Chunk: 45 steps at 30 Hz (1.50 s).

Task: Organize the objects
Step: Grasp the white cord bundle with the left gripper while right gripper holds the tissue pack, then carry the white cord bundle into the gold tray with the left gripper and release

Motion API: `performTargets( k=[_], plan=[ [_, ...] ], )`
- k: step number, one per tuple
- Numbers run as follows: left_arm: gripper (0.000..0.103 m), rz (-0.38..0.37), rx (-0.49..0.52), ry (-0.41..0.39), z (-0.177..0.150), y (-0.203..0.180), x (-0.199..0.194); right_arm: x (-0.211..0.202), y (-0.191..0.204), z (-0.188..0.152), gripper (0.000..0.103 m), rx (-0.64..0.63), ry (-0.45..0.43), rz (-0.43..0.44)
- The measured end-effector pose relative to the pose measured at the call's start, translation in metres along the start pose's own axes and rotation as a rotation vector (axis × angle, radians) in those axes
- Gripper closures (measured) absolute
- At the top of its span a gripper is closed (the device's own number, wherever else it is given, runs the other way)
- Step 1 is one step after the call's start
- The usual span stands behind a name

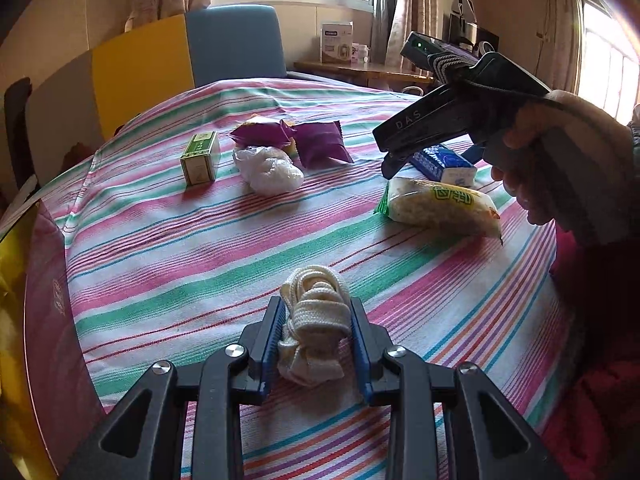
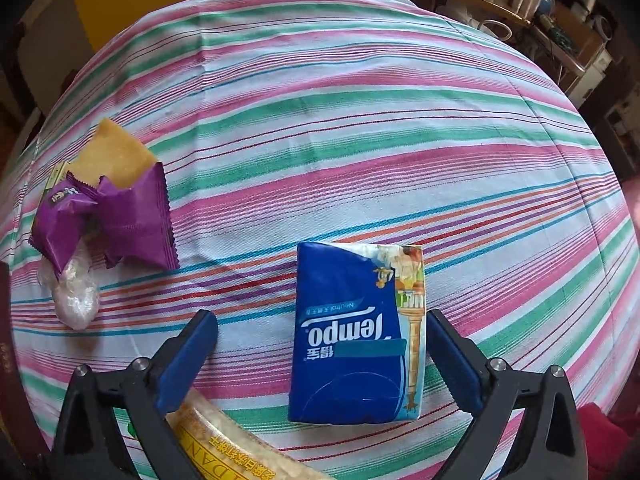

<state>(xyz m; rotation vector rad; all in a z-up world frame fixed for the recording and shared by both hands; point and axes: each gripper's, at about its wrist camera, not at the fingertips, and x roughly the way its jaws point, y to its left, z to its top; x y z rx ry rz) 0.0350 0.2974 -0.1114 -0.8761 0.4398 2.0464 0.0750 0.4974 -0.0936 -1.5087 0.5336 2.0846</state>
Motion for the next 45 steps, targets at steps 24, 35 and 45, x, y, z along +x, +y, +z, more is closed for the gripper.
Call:
performTargets(
  k=[24,35,45],
  plan=[
    [0.077,-0.032,-0.103,-0.061,0.021,0.034,-0.1,-0.009,0.015,-0.002,0.05,-0.048,-0.073,-0.08],
    [0.077,0.268,-0.479,0.062,-0.046,0.2,-0.174,-0.015,0.02,-0.009,0.051,-0.077,-0.078,-0.105],
    [0.077,0.386,-0.603,0.207,-0.101,0.242,-0.173,-0.016,0.023,-0.012,0.05,-0.096,-0.084,-0.123]
  ],
)
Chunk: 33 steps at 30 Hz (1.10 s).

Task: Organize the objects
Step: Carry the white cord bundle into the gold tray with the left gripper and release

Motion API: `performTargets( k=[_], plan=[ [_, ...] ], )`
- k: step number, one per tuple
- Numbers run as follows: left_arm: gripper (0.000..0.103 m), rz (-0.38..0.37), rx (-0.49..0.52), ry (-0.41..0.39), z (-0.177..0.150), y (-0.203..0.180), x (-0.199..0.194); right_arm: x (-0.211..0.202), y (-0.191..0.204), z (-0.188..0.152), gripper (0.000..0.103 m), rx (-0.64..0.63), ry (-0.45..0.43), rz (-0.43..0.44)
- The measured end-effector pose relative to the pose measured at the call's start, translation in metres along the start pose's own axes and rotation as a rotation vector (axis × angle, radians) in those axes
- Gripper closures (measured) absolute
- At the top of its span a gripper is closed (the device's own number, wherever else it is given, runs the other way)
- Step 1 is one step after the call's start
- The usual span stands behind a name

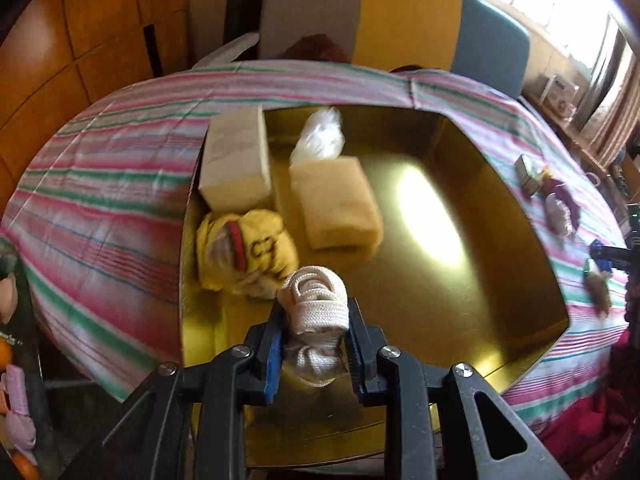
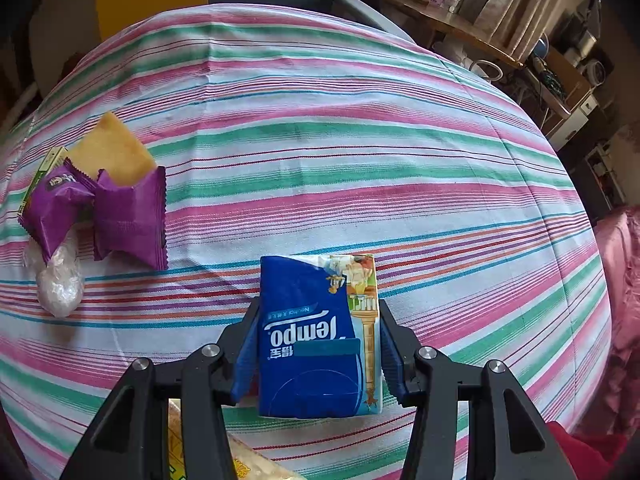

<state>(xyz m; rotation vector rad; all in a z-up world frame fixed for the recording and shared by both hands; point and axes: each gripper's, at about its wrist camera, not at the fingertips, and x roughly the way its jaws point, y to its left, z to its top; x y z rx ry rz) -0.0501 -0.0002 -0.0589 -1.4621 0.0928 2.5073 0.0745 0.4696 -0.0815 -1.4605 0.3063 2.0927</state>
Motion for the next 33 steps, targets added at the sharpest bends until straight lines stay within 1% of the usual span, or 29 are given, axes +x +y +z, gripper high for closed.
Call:
performTargets(
  k=[6,8,9,10,13,19,23,27,29,33],
  plan=[
    [0.076,0.015,-0.045,0.041,-0.009,0.006,0.007,0.006,-0.005,0.005,0.05,-0.004,0.0,-0.001],
    [0.075,0.026,-0.069,0.061,-0.007,0.008,0.011,0.01,-0.008,0.008,0.05,-0.004,0.001,-0.001],
    [0.072,0.03,-0.074,0.065,-0.008,0.008,0.012,0.011,-0.009,0.009,0.05,-0.006,0.001,-0.002],
    [0.07,0.037,-0.076,0.063,-0.009,0.008,0.011,0.012,-0.009,0.01,0.05,-0.005,0.002,-0.002],
    [0.068,0.054,-0.069,0.051,-0.012,0.008,0.009,0.01,-0.009,0.008,0.05,0.0,0.004,0.003],
    [0.068,0.089,-0.037,-0.009,-0.012,0.005,-0.006,0.008,-0.009,0.007,0.05,0.005,0.006,0.008],
    [0.068,0.133,-0.012,-0.072,-0.009,0.001,-0.02,0.009,-0.011,0.008,0.05,0.011,0.004,0.012],
    [0.068,0.153,-0.006,-0.135,-0.002,0.003,-0.035,0.006,-0.011,0.007,0.05,0.018,-0.002,0.012],
    [0.068,0.16,-0.007,-0.16,0.0,0.005,-0.042,0.001,-0.013,0.008,0.05,0.024,-0.029,0.014],
    [0.067,0.151,-0.019,-0.178,0.001,0.009,-0.048,-0.012,-0.012,0.009,0.05,0.034,-0.084,0.033]
  ],
)
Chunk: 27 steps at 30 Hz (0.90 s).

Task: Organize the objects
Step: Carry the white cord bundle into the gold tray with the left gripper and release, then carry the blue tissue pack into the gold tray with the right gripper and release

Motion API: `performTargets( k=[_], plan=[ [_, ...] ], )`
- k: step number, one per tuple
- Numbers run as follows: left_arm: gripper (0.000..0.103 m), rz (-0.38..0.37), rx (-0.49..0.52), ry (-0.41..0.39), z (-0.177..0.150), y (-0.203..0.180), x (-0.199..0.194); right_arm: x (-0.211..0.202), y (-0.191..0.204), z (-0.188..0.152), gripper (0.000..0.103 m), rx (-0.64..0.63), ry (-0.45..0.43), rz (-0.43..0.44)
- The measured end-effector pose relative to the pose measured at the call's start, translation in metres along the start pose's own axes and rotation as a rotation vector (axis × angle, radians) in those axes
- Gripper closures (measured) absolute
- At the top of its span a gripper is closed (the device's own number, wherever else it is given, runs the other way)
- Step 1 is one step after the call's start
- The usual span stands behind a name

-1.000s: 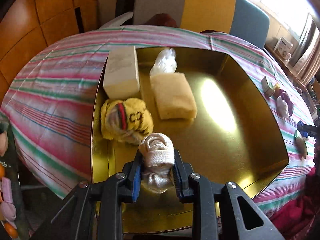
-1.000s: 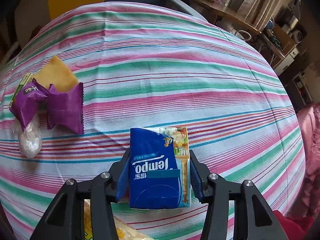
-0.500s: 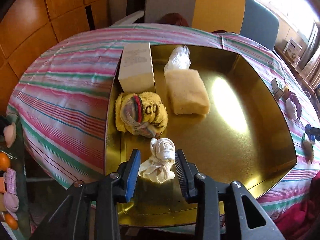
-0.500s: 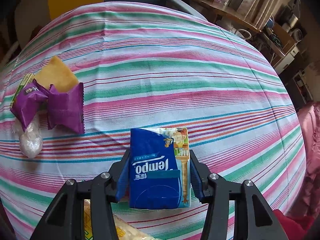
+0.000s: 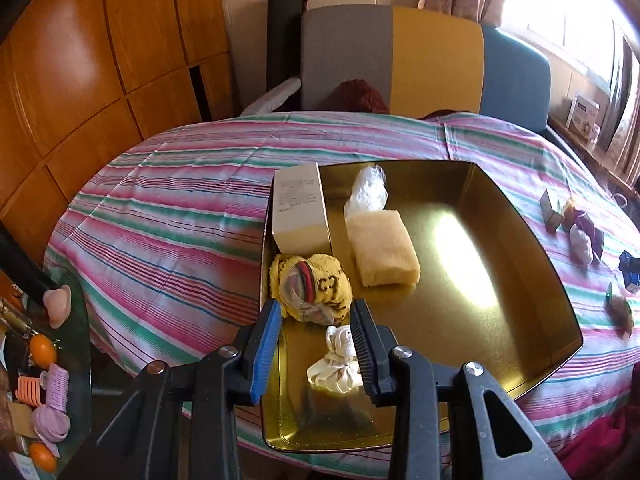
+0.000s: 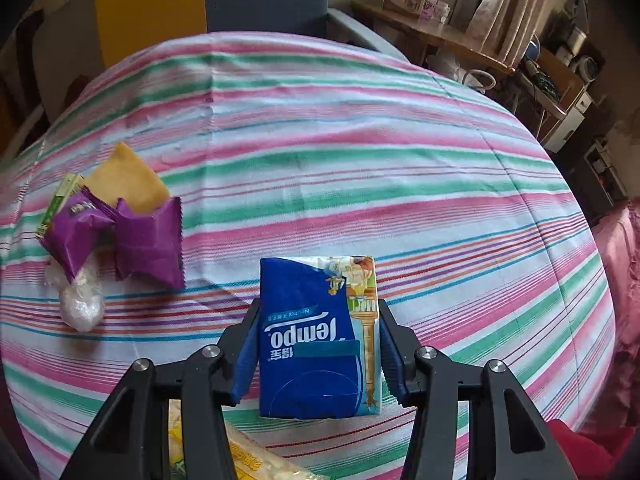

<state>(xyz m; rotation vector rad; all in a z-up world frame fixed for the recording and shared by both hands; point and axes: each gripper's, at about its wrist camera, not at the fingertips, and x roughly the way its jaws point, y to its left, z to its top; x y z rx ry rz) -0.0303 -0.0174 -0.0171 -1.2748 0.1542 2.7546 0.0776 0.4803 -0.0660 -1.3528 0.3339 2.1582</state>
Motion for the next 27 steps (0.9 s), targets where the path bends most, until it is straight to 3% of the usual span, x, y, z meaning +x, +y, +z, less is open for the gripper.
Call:
performTargets(
  k=[8,17,23,27],
  plan=[
    [0.067,-0.016,-0.007,-0.001,-0.003,0.002,0.001,-0.054,0.047,-0.001,0.05,-0.064,-0.12,0.14],
    [0.067,-0.022,-0.029,0.009,-0.009,0.014,0.005,-0.156,0.196,-0.033,0.05,-0.395,-0.25,0.443],
    [0.067,-0.004,-0.067,0.019,-0.014,0.035,0.007,-0.171,0.302,-0.081,0.05,-0.596,-0.158,0.594],
    [0.067,0.022,-0.1,0.021,-0.016,0.055,0.007,-0.149,0.364,-0.118,0.05,-0.698,-0.044,0.594]
  ],
)
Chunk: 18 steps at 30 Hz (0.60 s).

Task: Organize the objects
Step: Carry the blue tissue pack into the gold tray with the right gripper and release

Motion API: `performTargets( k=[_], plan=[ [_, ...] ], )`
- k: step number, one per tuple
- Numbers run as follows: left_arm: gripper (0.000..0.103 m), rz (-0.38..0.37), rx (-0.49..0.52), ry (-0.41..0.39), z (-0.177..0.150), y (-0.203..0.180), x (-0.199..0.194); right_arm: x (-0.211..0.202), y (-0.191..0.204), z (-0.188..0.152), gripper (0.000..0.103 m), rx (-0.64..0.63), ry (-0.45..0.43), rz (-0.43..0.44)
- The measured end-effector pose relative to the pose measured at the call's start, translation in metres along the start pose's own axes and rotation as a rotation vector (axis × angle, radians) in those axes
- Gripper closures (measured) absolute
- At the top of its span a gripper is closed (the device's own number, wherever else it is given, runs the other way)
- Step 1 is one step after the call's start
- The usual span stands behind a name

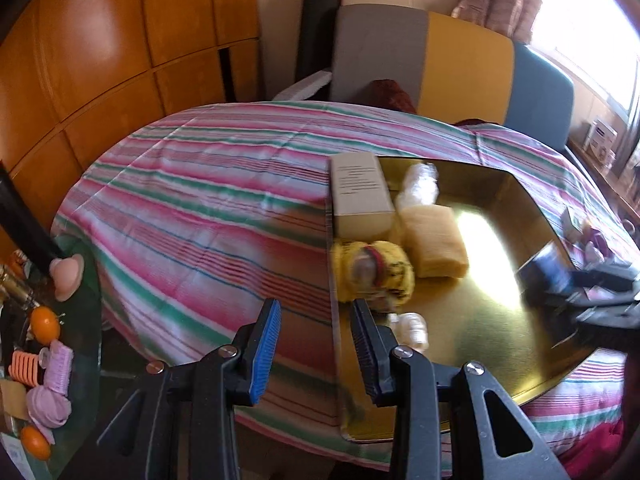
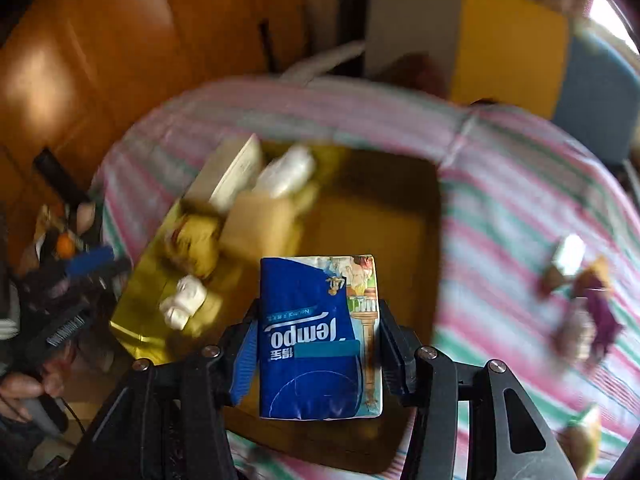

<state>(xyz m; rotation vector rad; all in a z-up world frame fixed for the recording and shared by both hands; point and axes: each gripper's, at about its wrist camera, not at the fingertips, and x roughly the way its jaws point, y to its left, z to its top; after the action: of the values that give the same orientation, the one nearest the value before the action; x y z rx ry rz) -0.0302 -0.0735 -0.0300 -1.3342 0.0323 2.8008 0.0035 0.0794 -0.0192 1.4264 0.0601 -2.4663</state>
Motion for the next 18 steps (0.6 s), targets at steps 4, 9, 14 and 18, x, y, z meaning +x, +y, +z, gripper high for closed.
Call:
performTargets(
  k=[4,9,14,18],
  plan=[
    [0.067,0.007,-0.026,0.011,-0.003,0.011,0.004,0.049,0.031,0.001,0.05,-0.007,0.102,0.007],
    [0.067,-0.002,-0.031,0.018,-0.006,0.013,0.008,0.071,0.056,0.003,0.043,0.036,0.115,0.115],
    [0.067,-0.004,-0.034,0.018,-0.008,0.014,0.01,0.069,0.07,-0.002,0.026,0.041,0.091,0.212],
    [0.067,-0.005,-0.027,0.009,-0.008,0.012,0.008,0.058,0.068,-0.002,0.024,0.065,0.053,0.232]
  ],
)
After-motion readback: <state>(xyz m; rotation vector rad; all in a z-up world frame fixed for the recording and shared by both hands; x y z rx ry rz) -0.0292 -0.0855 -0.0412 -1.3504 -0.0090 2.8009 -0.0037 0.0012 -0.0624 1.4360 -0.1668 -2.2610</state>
